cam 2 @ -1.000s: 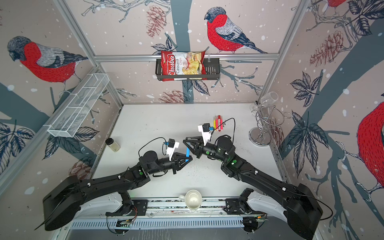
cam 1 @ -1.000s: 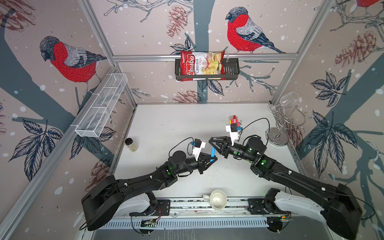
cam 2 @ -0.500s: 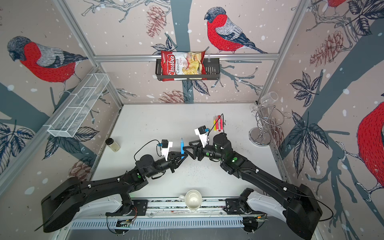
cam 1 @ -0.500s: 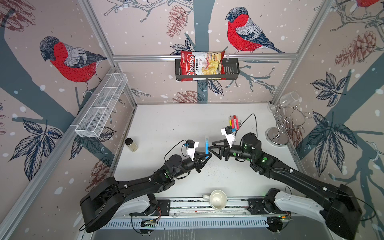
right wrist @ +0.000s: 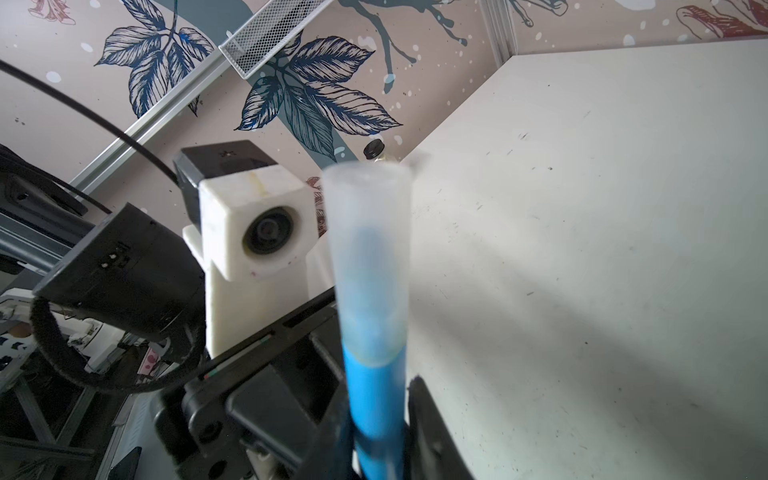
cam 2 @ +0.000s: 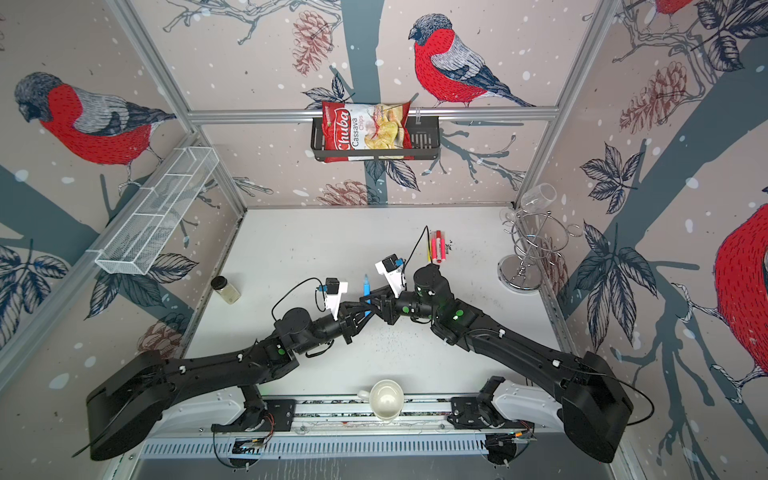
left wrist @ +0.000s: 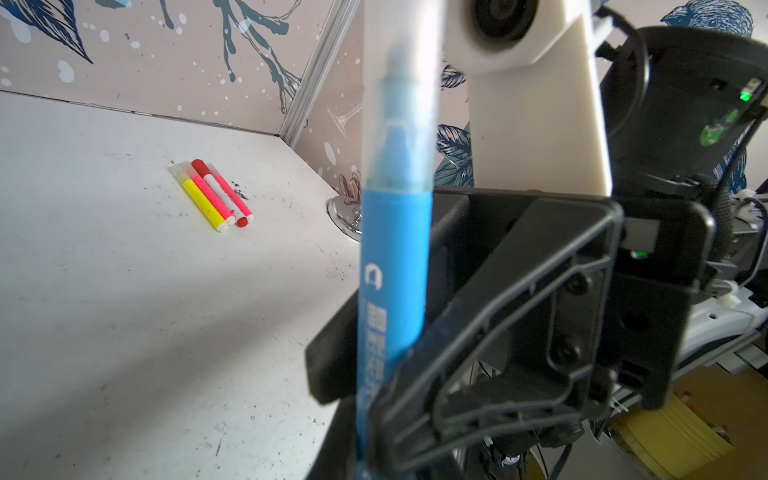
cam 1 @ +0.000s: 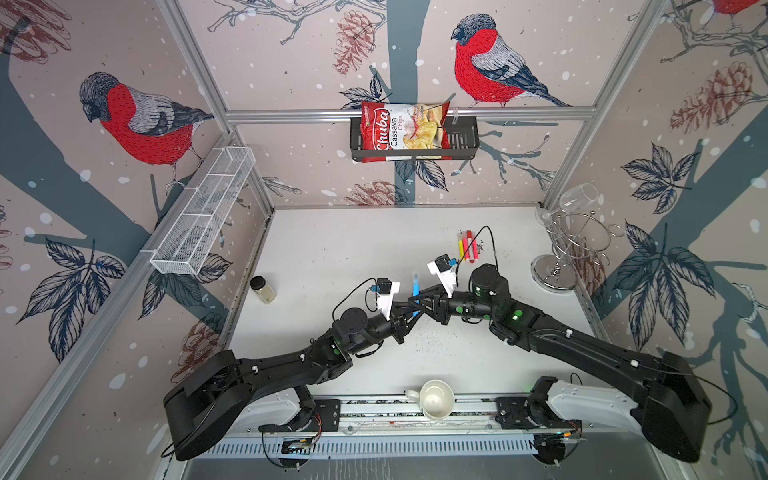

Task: Insert the pens into the pen caps
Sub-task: 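Grasp the capped blue marker with the right gripper and open the left gripper, then carry the blue marker with the right gripper to the highlighters while the left gripper withdraws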

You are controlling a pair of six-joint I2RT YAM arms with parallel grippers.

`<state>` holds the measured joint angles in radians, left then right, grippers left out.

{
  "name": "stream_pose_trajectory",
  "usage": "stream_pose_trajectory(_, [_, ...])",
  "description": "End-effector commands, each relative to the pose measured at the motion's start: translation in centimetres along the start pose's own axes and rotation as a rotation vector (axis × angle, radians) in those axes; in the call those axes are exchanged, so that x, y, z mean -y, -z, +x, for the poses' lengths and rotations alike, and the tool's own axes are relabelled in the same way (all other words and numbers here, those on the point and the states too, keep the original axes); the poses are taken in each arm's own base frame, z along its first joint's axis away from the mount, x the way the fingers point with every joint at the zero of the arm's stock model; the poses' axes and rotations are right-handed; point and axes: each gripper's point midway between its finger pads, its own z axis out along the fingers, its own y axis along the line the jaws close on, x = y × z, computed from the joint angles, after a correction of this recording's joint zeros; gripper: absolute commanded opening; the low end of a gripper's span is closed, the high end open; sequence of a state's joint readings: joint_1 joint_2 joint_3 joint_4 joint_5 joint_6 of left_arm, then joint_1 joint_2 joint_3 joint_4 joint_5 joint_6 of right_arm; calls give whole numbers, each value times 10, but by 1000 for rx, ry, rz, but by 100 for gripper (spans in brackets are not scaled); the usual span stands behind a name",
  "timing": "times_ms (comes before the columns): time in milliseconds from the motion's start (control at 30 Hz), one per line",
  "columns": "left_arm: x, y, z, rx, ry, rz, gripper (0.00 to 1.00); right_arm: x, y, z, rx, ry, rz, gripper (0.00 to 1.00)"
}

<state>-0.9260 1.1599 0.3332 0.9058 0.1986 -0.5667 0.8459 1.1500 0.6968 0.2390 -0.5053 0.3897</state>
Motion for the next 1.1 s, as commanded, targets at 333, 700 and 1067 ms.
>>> stream_pose_trajectory(333, [-19,7,-6,32,-19,-127,51,58,3,-9,-10,-54,262,8])
stream_pose_trajectory(700, [-35,45,-10,90,-20,-242,52,188,5,16,-207,-245,616,9])
stream_pose_trajectory(1067, [-50,72,-16,124,-53,-365,52,281,-17,41,-443,-261,867,9])
